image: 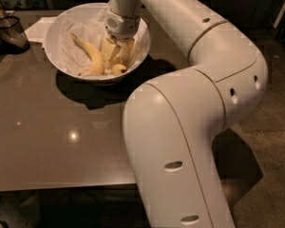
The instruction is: Pick banana from white bowl
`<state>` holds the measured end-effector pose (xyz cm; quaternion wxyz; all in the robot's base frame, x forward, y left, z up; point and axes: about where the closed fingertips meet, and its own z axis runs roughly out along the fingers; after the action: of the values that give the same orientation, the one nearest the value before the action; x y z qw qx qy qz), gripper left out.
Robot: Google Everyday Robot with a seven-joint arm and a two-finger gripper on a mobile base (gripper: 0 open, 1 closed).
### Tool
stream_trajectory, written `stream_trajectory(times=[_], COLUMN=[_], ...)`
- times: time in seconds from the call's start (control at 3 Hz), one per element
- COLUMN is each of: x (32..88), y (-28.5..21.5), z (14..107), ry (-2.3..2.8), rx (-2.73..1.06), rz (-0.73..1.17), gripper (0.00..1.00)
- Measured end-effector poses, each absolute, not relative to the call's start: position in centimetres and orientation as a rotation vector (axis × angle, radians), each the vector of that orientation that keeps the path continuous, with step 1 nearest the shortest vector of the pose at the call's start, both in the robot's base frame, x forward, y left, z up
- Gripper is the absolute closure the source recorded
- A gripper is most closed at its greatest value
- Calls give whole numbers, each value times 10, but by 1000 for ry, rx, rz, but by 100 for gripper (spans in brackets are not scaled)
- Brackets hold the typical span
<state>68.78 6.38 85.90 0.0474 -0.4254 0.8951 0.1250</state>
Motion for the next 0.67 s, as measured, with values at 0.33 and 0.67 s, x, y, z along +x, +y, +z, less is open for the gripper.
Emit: stream_trajectory(times=[0.33, 0.67], x=[691, 693], y=[66, 68], z=[853, 847], ry=[2738, 2745], rx=[-1302, -1306], rz=[388, 397], gripper=[46, 47])
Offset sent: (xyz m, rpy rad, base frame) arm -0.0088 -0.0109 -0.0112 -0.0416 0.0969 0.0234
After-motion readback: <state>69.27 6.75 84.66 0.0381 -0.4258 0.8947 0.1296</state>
